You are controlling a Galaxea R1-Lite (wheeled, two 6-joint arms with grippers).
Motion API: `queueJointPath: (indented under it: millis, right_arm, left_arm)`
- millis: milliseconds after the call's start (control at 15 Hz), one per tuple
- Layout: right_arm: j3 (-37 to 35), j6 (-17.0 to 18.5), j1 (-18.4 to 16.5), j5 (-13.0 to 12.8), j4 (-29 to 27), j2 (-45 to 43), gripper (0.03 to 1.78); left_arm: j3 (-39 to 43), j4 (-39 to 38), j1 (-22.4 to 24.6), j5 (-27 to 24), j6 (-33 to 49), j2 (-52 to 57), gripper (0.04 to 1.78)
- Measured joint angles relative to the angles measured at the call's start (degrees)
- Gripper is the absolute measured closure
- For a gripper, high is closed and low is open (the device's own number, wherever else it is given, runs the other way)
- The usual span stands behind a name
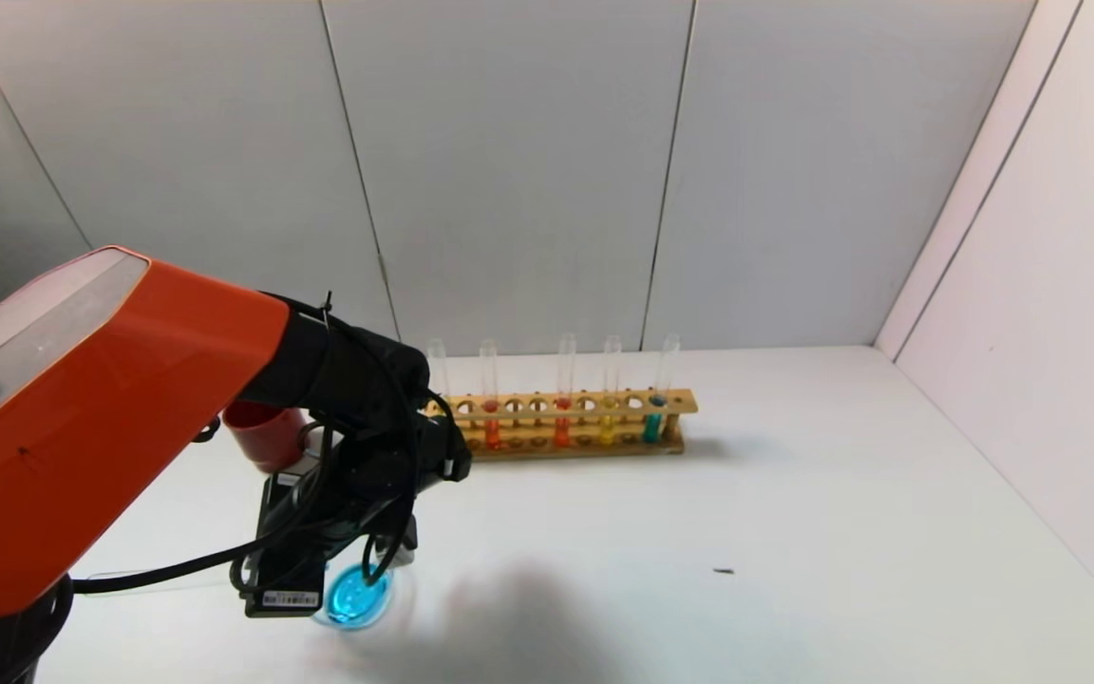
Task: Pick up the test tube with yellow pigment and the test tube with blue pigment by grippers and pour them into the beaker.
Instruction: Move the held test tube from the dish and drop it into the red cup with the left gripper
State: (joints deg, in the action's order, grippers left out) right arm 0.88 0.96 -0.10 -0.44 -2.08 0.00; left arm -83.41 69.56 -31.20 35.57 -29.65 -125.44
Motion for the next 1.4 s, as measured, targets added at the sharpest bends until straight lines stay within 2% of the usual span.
queueJointPath:
  millis: [333,733,1200,1400]
  right_arm:
    - [0.0,0.0,0.0,-0.02,-0.02,0.0,0.11]
    - [0.0,0.0,0.0,-0.05,-0.02,0.0,0.11]
    - [0.0,-0.02,0.0,-0.02,-0.02,0.0,0.11]
    - [0.0,0.0,0.0,-0.05,-0.02,0.0,0.11]
  left_arm:
    - [-0.3,-0.51,-0.22,-0.62,1.57,0.55,1.5]
    - [-0.13,-0.77,-1.18,-8.34,8.09,6.18,1.5]
    - [2.35,-5.51,-1.11,-12.09,13.82,19.38,1.5]
    - [4.06,-9.12,-0.78,-13.36,18.87,24.65,1.5]
